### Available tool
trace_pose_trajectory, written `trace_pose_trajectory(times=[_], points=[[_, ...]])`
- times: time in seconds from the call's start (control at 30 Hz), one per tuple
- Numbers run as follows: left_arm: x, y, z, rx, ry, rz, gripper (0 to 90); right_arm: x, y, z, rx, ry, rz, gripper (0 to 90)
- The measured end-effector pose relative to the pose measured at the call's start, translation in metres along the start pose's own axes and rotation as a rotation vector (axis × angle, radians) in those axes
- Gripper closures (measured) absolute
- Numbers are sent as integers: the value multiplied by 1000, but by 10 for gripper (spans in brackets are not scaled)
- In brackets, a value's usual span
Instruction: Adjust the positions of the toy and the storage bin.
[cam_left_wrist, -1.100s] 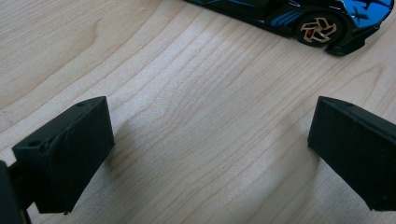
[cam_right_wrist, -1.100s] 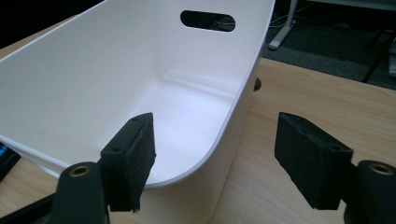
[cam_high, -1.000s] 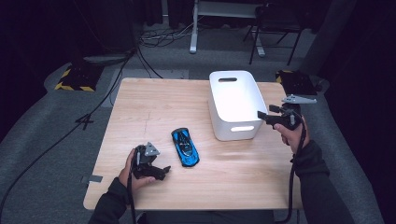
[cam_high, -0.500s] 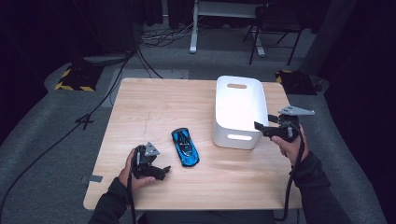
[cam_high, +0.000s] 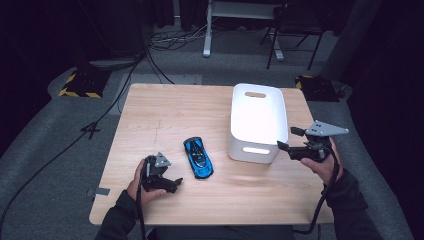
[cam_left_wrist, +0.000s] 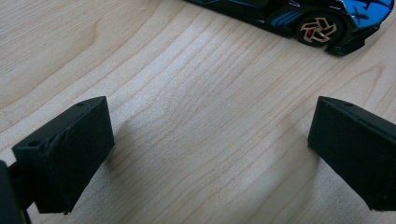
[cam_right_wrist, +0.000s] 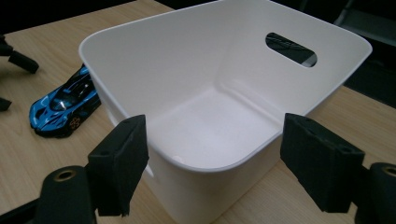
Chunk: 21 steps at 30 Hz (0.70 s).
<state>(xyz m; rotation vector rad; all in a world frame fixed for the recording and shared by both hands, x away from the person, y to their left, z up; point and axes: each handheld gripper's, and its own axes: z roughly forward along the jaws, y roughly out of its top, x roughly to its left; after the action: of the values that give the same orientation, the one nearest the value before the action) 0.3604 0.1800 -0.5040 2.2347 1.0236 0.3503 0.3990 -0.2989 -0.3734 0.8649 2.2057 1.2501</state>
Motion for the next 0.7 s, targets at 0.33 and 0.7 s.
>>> trace_pose_trajectory(times=[0.33, 0.7], points=[[0, 0, 0, 0, 0, 0, 6, 14, 1, 9, 36, 98, -122, 338], [0, 0, 0, 1, -4, -4, 6, 28, 13, 35, 112, 161, -193, 701]])
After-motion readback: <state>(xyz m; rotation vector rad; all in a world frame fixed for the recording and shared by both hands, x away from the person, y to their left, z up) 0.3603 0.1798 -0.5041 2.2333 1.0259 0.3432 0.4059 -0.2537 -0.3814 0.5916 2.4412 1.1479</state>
